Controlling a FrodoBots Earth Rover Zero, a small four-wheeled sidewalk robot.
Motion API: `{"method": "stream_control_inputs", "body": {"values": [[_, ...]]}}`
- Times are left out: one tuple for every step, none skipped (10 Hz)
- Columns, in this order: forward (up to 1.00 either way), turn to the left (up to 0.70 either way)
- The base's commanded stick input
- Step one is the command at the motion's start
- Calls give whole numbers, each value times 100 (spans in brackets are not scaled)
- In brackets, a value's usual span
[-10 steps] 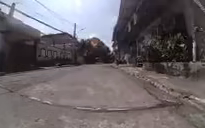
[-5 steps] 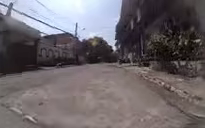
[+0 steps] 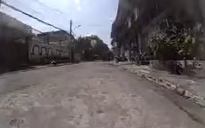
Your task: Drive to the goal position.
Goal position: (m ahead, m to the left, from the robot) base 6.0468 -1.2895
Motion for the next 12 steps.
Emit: {"method": "stream_control_inputs", "body": {"values": [[100,0],[100,0],[100,0],[100,0],[100,0],[100,0],[100,0],[100,0],[100,0],[100,0],[100,0],[100,0]]}}
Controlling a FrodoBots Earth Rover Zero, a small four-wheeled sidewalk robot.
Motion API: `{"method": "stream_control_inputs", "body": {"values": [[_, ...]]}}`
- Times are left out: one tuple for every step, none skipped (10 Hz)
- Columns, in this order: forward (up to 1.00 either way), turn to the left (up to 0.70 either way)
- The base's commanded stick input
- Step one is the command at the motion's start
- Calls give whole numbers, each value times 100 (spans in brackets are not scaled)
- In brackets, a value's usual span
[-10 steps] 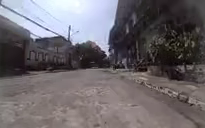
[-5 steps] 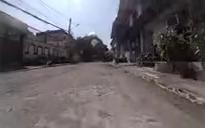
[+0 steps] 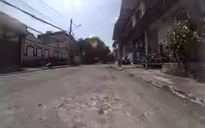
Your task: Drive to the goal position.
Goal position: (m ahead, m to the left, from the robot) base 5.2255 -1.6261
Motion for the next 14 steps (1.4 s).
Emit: {"method": "stream_control_inputs", "body": {"values": [[100,0],[100,0],[100,0],[100,0],[100,0],[100,0],[100,0],[100,0],[100,0],[100,0],[100,0],[100,-1],[100,-3],[100,-20]]}}
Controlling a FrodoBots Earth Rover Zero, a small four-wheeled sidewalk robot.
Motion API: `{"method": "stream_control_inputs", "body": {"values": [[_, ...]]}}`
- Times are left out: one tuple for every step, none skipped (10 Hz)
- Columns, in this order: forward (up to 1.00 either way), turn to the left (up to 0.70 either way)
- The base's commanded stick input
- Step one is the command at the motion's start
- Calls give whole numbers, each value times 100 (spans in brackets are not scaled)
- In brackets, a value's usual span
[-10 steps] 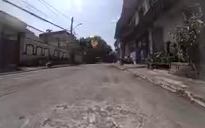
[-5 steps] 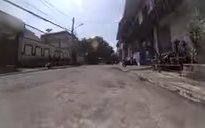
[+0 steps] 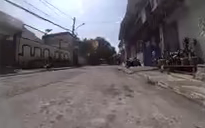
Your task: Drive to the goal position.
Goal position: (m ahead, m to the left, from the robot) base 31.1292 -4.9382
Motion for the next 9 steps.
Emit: {"method": "stream_control_inputs", "body": {"values": [[100,-40],[100,-19],[100,0],[100,0],[100,0],[100,0],[100,0],[100,0],[100,0]]}}
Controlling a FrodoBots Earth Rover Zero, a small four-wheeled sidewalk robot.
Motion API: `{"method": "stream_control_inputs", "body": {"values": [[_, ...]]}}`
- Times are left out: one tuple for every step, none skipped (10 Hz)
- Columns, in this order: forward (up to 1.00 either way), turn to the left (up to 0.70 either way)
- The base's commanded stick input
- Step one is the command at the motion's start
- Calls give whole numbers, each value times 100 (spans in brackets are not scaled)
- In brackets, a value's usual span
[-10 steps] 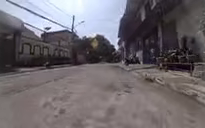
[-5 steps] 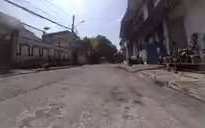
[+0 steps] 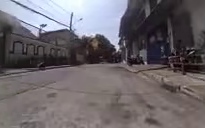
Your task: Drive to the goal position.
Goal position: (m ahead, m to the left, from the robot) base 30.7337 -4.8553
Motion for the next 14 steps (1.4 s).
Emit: {"method": "stream_control_inputs", "body": {"values": [[100,0],[100,0],[100,0],[100,0],[100,0],[100,0],[100,0],[100,-25],[100,-40],[100,-40],[100,-34],[100,-25],[100,-8],[100,0]]}}
